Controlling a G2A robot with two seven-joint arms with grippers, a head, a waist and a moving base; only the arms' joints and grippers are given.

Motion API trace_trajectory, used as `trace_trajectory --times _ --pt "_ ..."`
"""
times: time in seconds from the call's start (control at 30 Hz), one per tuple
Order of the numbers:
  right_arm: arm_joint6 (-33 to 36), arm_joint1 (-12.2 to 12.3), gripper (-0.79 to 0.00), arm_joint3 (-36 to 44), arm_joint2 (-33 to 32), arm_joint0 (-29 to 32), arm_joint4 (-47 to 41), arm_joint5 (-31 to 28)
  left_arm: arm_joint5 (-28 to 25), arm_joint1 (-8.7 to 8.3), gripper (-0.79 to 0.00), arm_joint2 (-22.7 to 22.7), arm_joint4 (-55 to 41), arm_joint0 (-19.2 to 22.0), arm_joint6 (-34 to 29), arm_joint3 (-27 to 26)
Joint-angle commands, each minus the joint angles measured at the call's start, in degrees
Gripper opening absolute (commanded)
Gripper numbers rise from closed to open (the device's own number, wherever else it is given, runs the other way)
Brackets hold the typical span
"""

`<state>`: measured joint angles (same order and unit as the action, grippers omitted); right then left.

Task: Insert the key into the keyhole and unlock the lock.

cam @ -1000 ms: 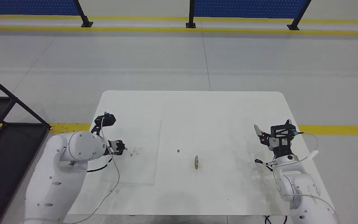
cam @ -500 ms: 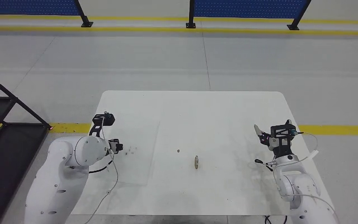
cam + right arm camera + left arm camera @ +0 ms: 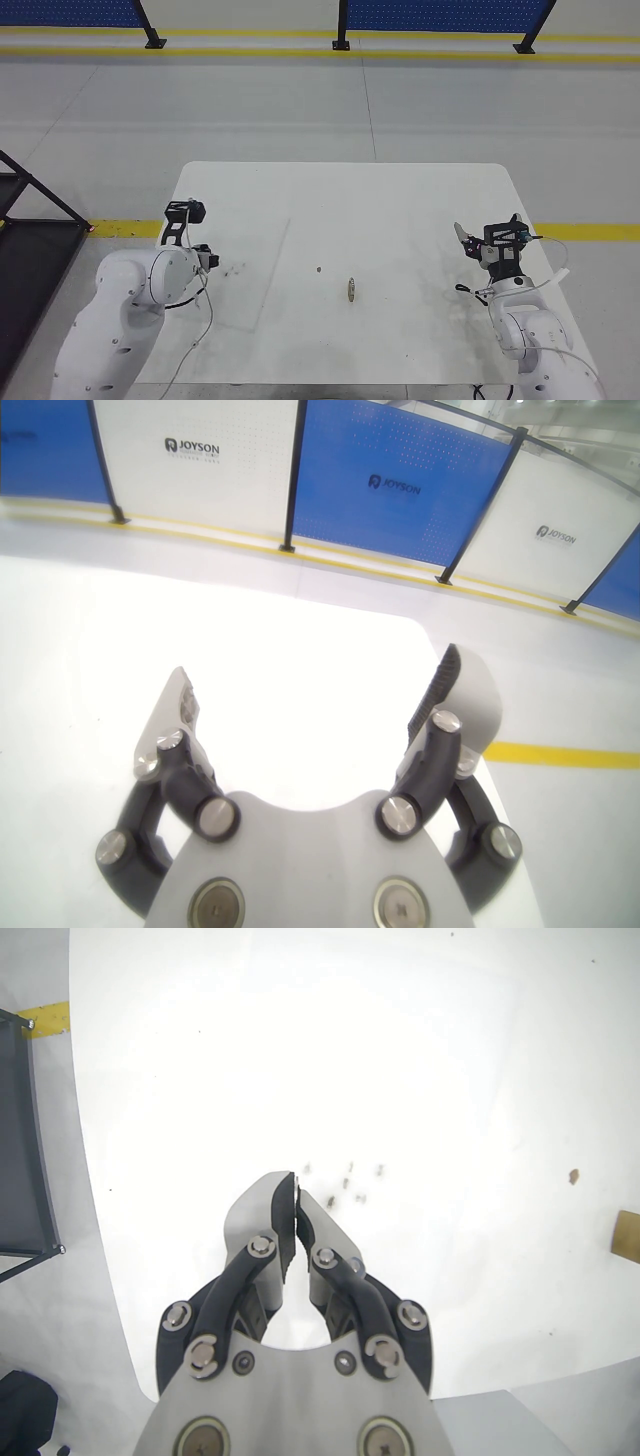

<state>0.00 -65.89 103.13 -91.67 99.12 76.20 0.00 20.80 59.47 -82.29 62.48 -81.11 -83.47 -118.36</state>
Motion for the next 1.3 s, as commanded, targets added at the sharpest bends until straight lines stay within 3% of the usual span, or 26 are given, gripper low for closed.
trace_trajectory --times 0.0,0.13,0.3,0.47,0.77,1.03,1.27 --pt "0.0 0.0 0.000 0.0 0.0 0.0 0.0 0.0 1.0 0.20 -0.785 -1.0 -3.5 0.2 1.0 -0.1" --pt "0.0 0.0 0.000 0.0 0.0 0.0 0.0 0.0 0.0 0.59 -0.785 -4.2 -15.4 0.3 3.0 -0.1" --pt "0.0 0.0 0.000 0.0 0.0 0.0 0.0 0.0 -6.0 1.02 -0.785 -8.6 -35.0 -1.3 5.9 3.1" --pt "0.0 0.0 0.000 0.0 0.0 0.0 0.0 0.0 -12.9 1.25 -0.785 -12.1 -51.9 -2.5 7.2 9.8" --pt "0.0 0.0 0.000 0.0 0.0 0.0 0.0 0.0 -25.5 1.37 -0.785 -15.0 -82.2 -0.1 -0.1 26.8" --pt "0.0 0.0 0.000 0.0 0.0 0.0 0.0 0.0 -30.1 1.32 -0.785 -14.2 -94.1 4.7 -4.5 38.4" --pt "0.0 0.0 0.000 0.0 0.0 0.0 0.0 0.0 -31.3 1.03 -0.785 -11.3 -98.6 5.6 -4.5 40.7"
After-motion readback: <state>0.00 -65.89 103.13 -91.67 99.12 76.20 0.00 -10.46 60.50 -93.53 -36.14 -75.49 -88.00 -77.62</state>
